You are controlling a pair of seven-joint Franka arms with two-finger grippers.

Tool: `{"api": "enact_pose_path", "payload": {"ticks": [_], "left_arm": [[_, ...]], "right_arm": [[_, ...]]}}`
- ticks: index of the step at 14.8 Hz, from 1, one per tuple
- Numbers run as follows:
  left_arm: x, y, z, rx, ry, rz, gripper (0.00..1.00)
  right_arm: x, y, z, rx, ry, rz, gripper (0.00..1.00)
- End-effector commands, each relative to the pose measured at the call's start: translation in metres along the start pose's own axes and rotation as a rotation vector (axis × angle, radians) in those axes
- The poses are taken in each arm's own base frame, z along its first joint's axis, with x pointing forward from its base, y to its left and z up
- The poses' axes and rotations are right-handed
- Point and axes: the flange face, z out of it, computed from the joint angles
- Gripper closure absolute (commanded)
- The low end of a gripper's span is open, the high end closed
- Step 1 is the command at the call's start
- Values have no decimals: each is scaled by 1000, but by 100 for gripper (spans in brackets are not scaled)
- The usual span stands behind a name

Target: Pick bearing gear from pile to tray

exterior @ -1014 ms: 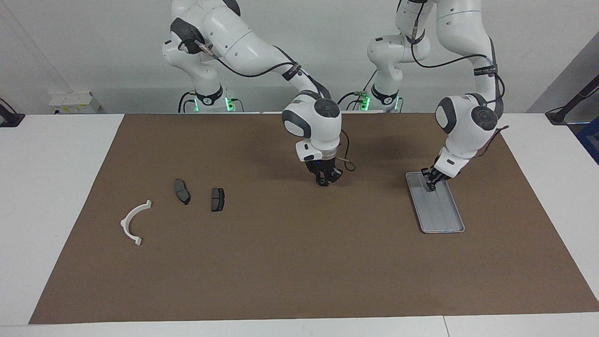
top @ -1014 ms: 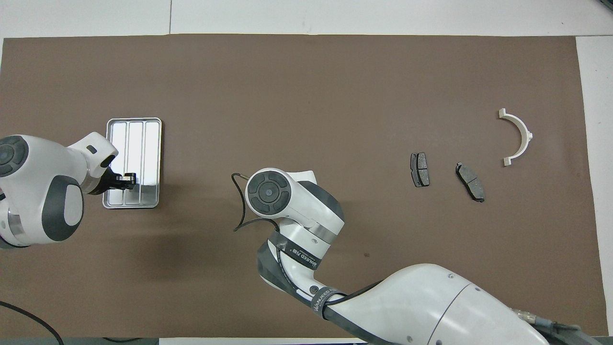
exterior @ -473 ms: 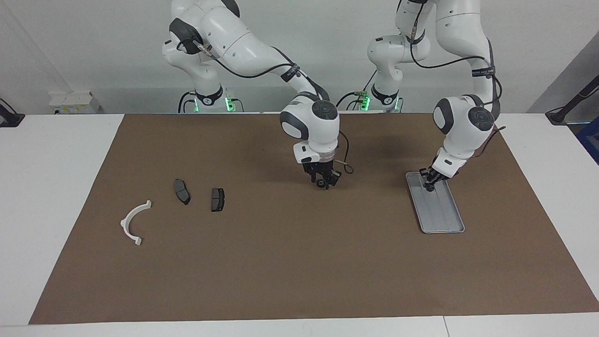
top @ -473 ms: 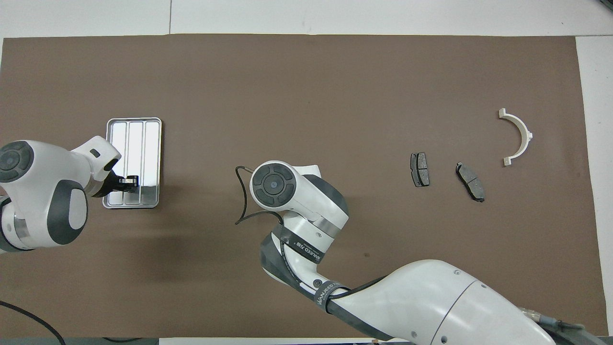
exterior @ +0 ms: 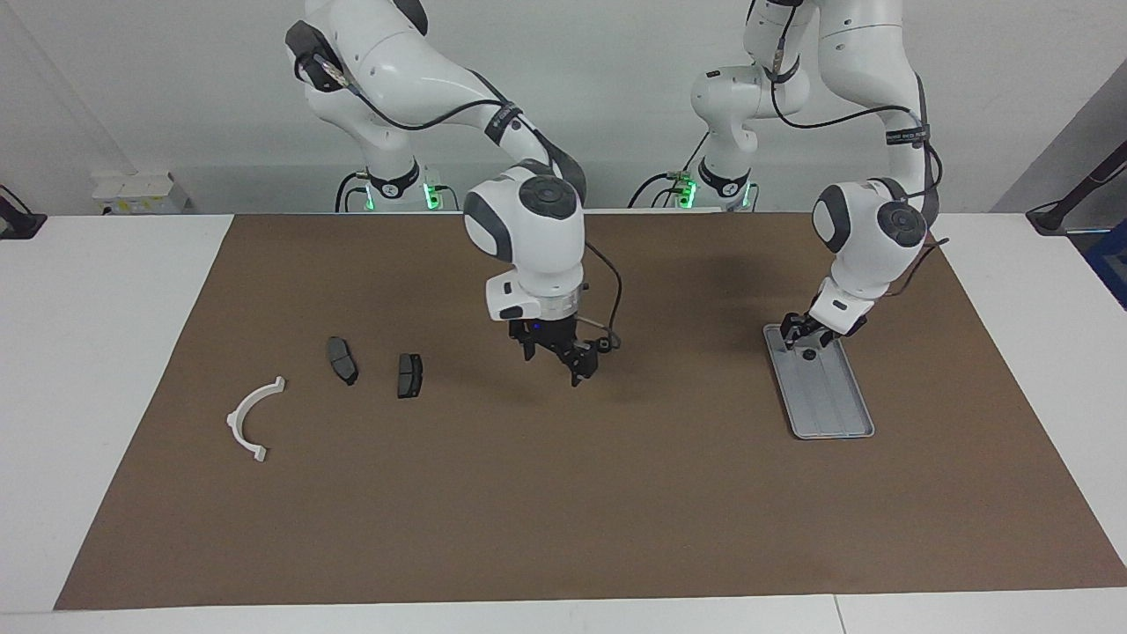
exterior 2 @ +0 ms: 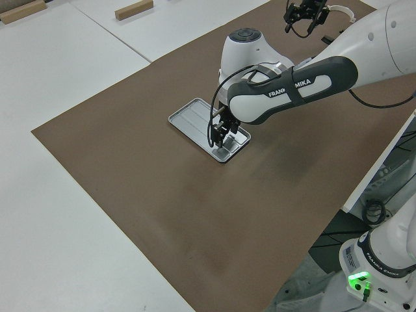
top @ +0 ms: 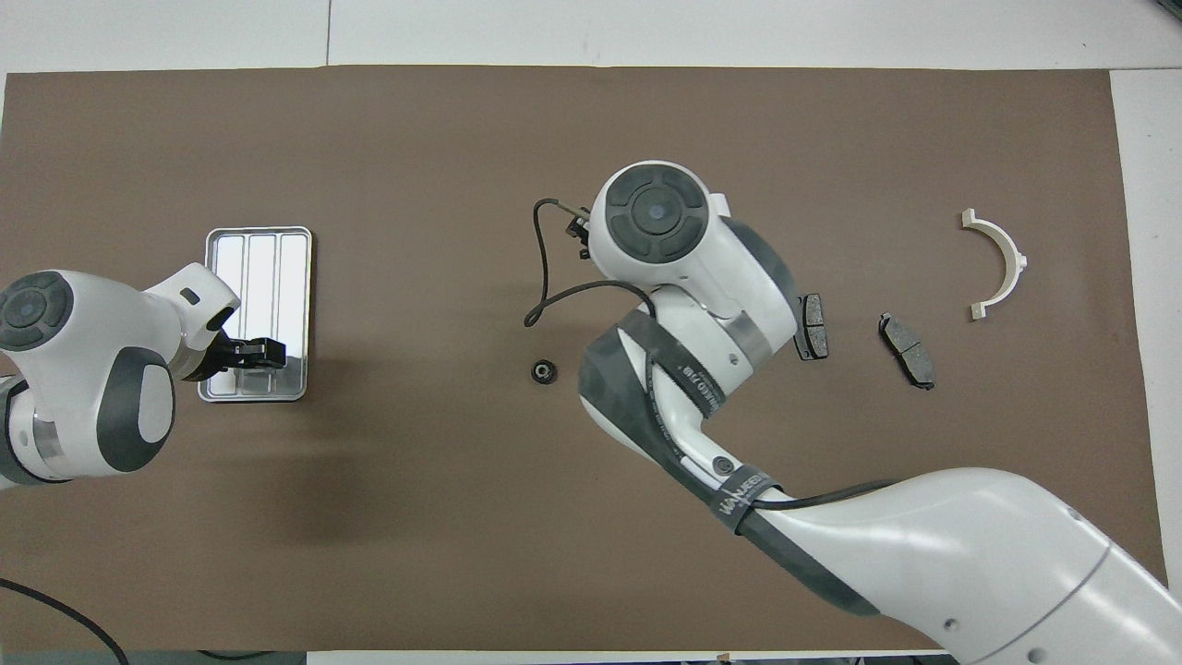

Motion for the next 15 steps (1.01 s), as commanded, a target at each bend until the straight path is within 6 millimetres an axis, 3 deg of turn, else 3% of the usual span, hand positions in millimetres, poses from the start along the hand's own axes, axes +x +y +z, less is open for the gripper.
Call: {"api": "enact_pose_path", "payload": {"ticks": [1,3,7,10,12,15], "left_arm": [[7,57,-44,9,-24,-34,19],[6,110,-54,26,-38,-94,1],[1,216,-75,17,18,-231,0],[-11,285,-84,-49,103,-345,0],[-21,307,-84,-63,115,-334,0],[-32,333,-63,-61,106,-330,0]], "right_arm": [[43,36,-31,-1,-19,-166,0],[84,68,-43,-15,-10,-338,0],[151,133,-51,-30,-29,-540,0],[185,174,-51,-53,-54,-650,0],[197,191,-48,-63,-68,-649,0],[196,192,-51,-65,-63,-639,0]]}}
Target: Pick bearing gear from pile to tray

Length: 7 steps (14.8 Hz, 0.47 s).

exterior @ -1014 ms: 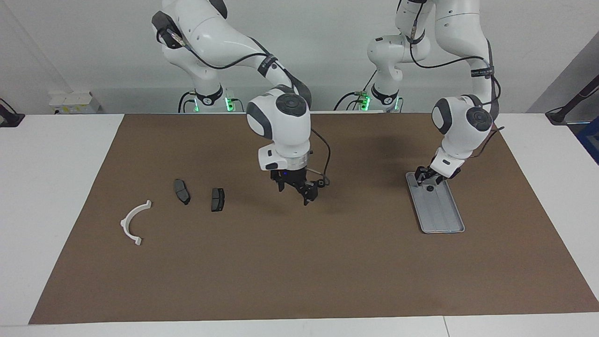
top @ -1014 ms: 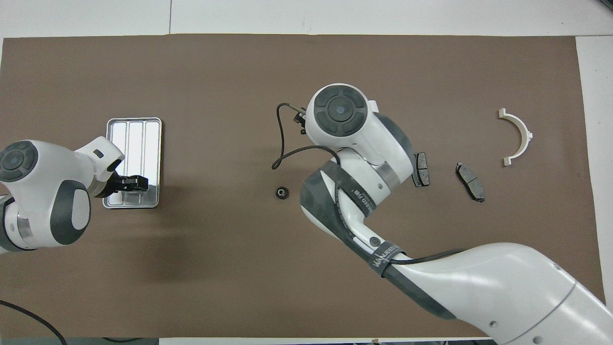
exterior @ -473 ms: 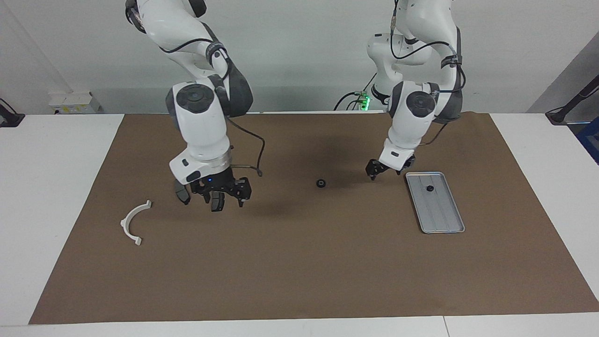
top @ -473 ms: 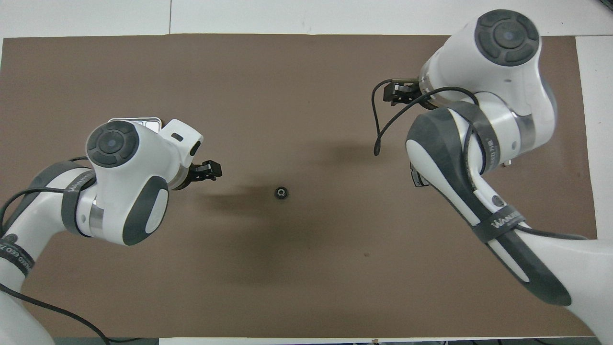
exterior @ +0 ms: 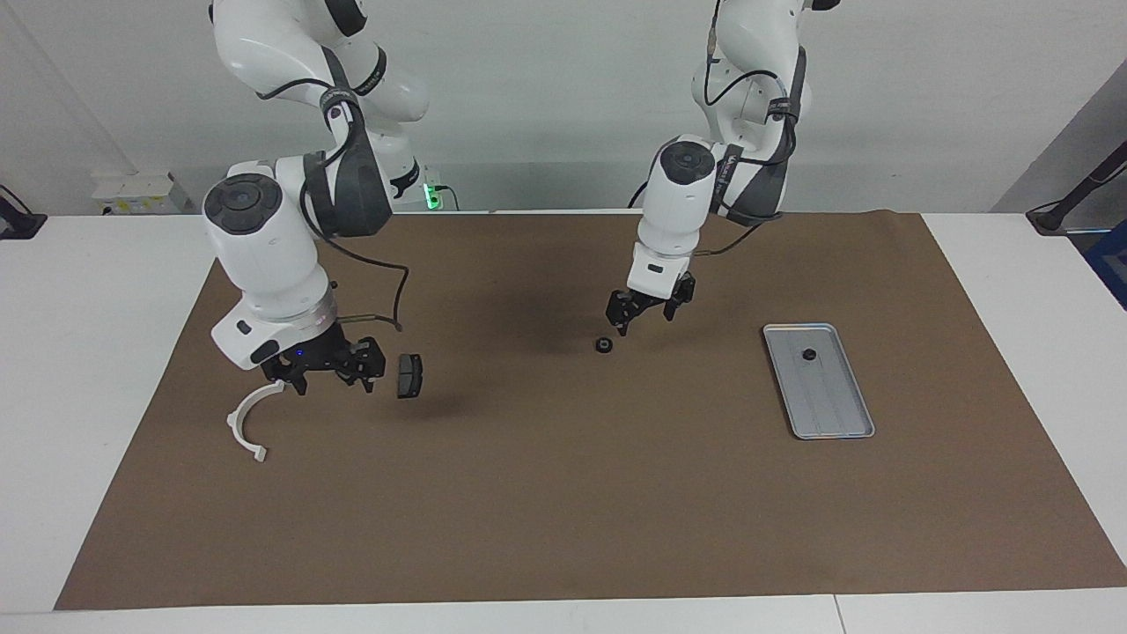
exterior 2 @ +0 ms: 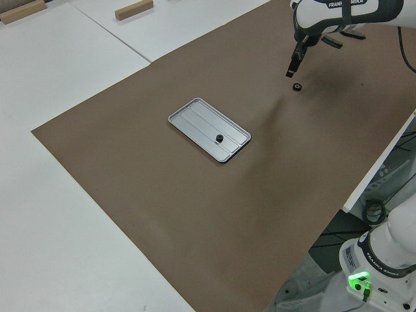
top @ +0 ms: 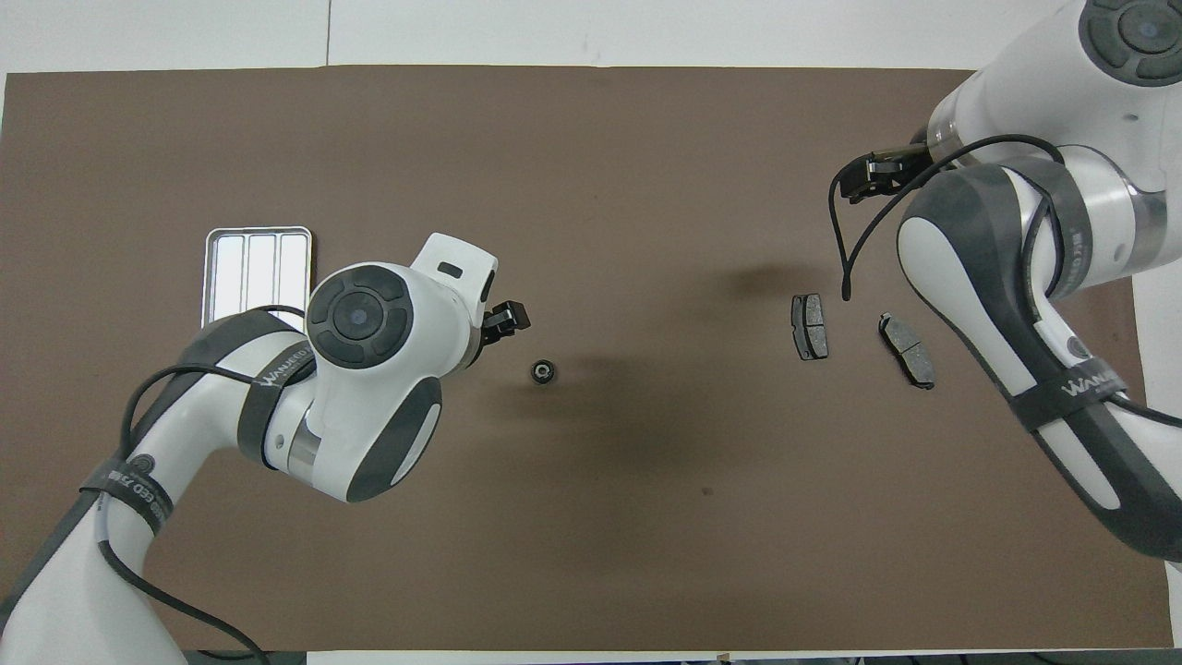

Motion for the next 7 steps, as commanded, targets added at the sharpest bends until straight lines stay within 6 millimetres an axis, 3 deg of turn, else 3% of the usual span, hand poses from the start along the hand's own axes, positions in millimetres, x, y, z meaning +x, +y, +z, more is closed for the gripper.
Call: {"api": "enact_pose_path", "payload": {"ticks": [1,4,7], "left_arm": [[-2,13,22,2,9,-19,0],[-15,24,42,6,3,-22,0],[-20,28,59,10,0,-23,0]], "right_arm": [[-9,-5,-7,11,-9,-19,0],[-10,1,-9,8,-8,-20,0],[-15,-7,-25,5,-4,-25,0]]}}
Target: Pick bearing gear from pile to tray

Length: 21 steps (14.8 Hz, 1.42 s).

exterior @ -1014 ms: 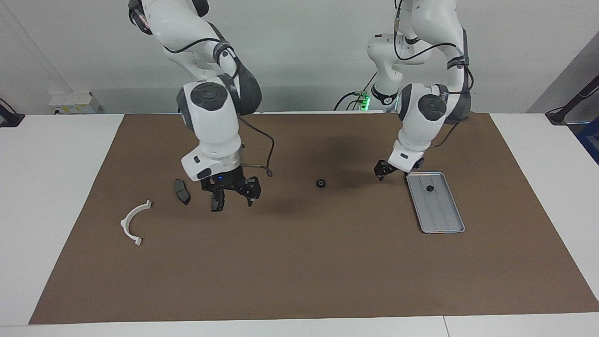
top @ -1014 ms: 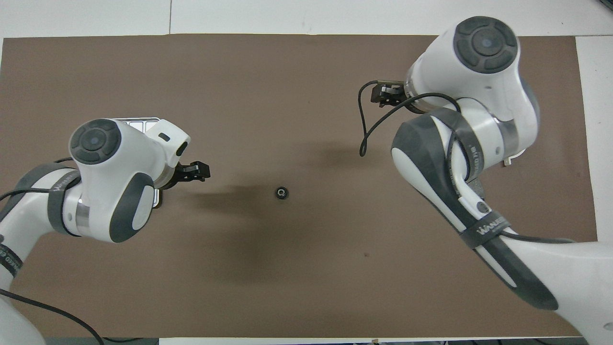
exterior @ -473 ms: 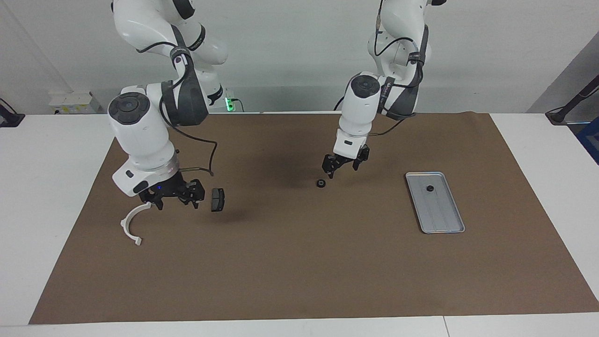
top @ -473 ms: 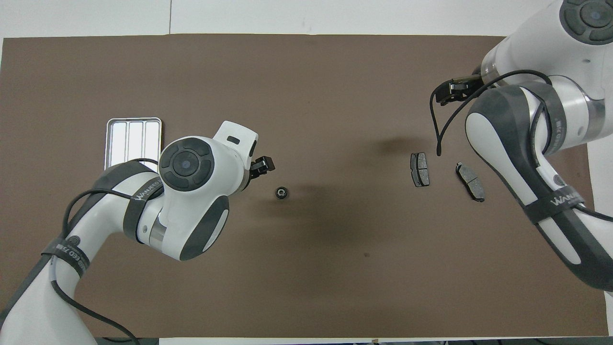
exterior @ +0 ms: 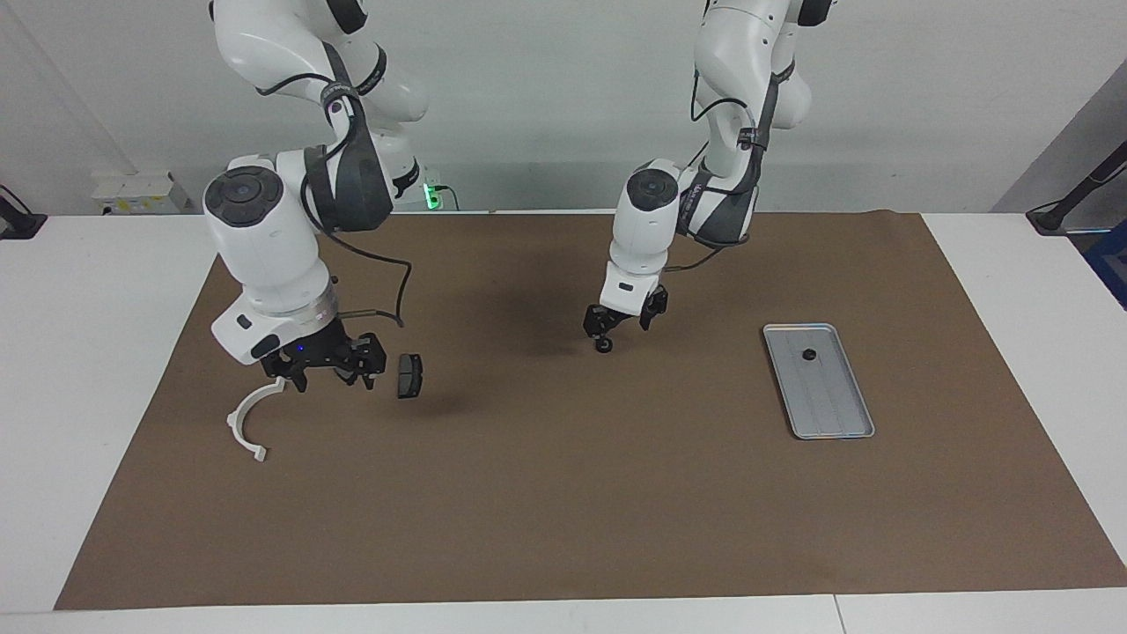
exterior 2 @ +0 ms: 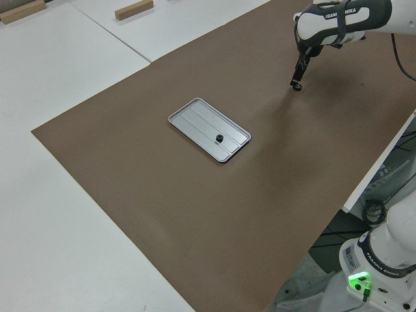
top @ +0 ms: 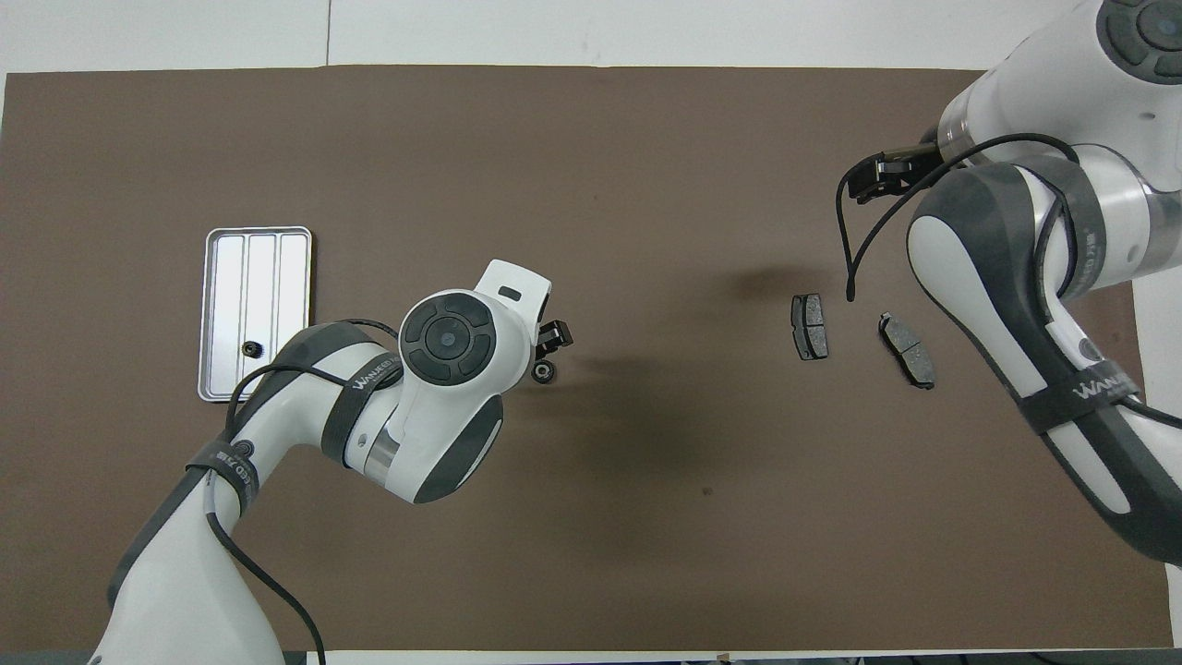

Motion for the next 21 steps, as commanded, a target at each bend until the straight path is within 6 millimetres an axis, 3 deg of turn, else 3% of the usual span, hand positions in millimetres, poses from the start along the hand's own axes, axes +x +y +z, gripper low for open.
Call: {"api": "enact_pose_path", "payload": {"ticks": [1,5,8,11,15,17,18,19,20,21], "left_arm": [[-8,8,14,3,12,-15,0],[-23,11,25,16,1,-29,0],[-30,12,29,24,-4,-27,5],[-33,8,35,23,1,-22,5],[-35,5,41,19,15,-10,8],[-35,5,41,19,17,-10,24],[-35,5,41,18,16,-15,43],[-35,5,41,20,17,-37,79],[-34,5,40,19,18,-45,100],[-30,6,38,15,20,-50,100]], "right_arm": [[-15,0,-21,1,-9,-9,0],[-27,22,-45,53,2,-17,0],[-50,42,-71,57,16,-34,0],[-85,48,-105,64,-35,-24,0],[-106,50,-133,68,-50,-26,0],[-112,50,-139,68,-61,-28,0],[-114,50,-140,68,-66,-29,0],[-115,51,-141,68,-67,-27,0],[-117,52,-139,68,-79,-26,0],[-119,51,-137,69,-96,-27,0]]}}
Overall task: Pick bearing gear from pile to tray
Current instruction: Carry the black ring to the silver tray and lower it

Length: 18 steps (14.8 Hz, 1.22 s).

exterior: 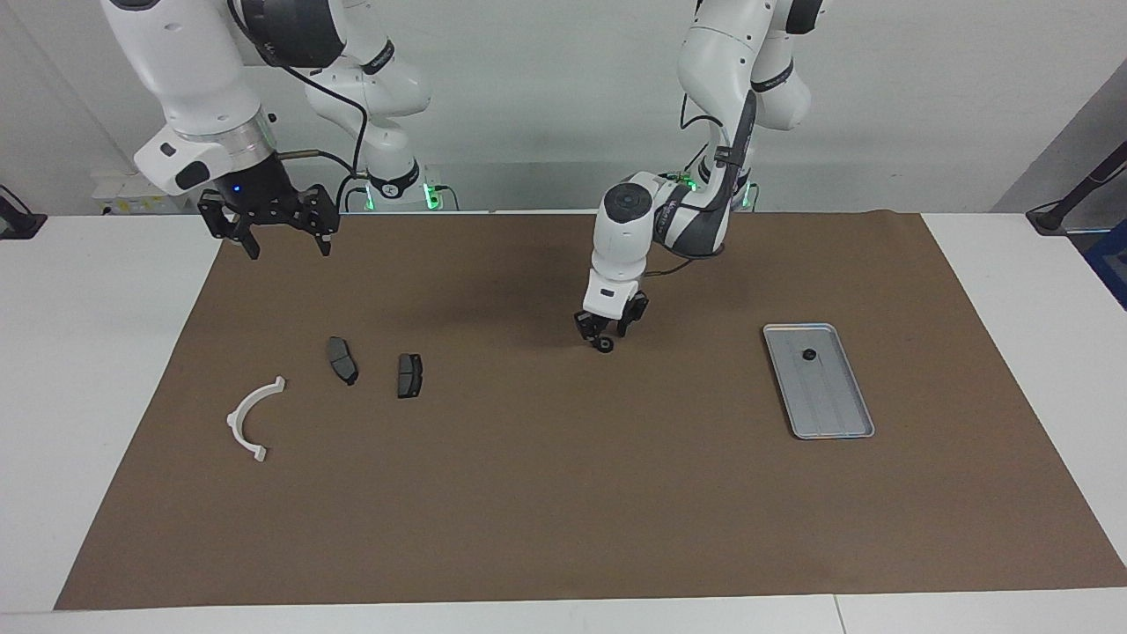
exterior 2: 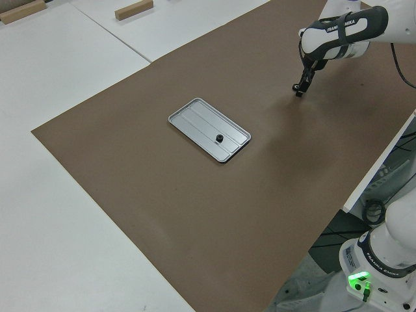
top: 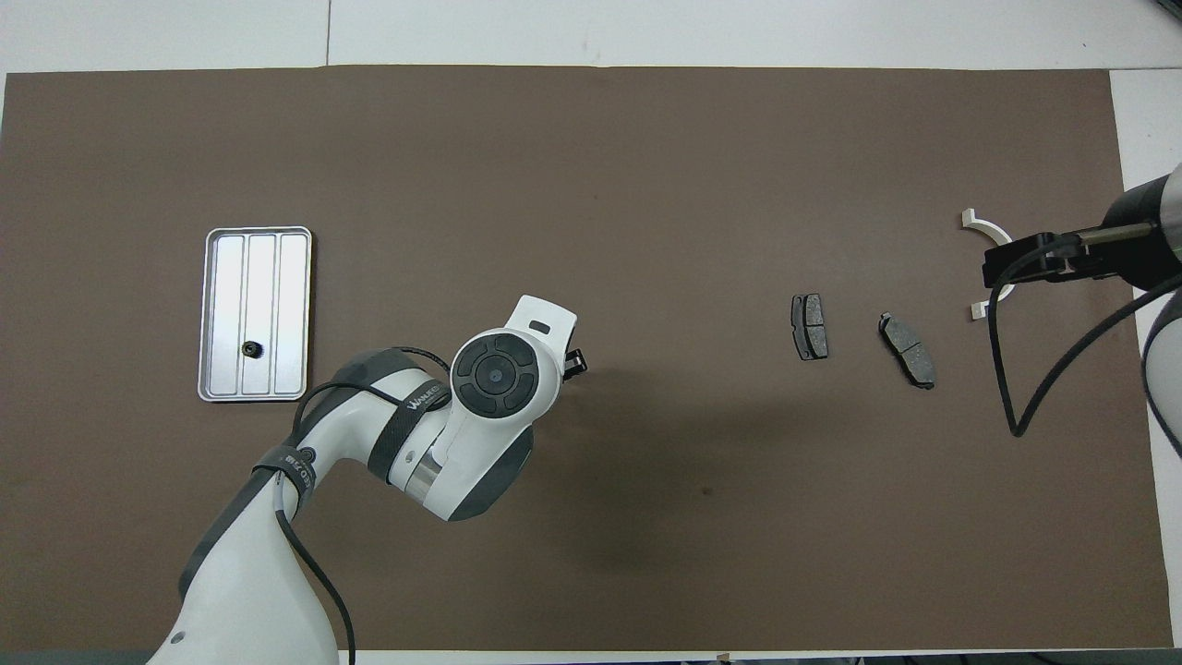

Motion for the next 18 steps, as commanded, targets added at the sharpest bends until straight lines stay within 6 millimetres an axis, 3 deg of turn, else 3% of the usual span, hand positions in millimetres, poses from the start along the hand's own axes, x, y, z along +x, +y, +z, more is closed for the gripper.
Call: {"api": "enact_pose_path", "payload": {"ticks": [1,3,4,6,8,10,12,15,18], "left_arm": [[5,-1,-2,-6,25,-24,100],[17,3,-11,-13,34,-31,100],[36,1,-22,-5,37,-51,100],[88,-17,-68,53,37,-31,100],[139,-57,-119,92,-7,35,100],[182,-113,-147,96,-60,94,100],[217,-172,-149,73,-99,167,100],[247,-255,-134,58,-114,253,100],[252,-297,-88,39,-60,285,100]], "right_arm": [[-11,-1,4,26,-38,-15,0],[-12,2,5,26,-52,-10,0],[-12,0,4,26,-52,-13,0],[-14,-1,4,26,-62,-15,0],[-15,-4,3,26,-62,-21,0],[-19,-4,-1,27,-64,-21,0],[-19,-4,-1,27,-64,-21,0],[-22,-4,-7,27,-61,-23,0],[-26,-3,-7,28,-79,-20,0]]}}
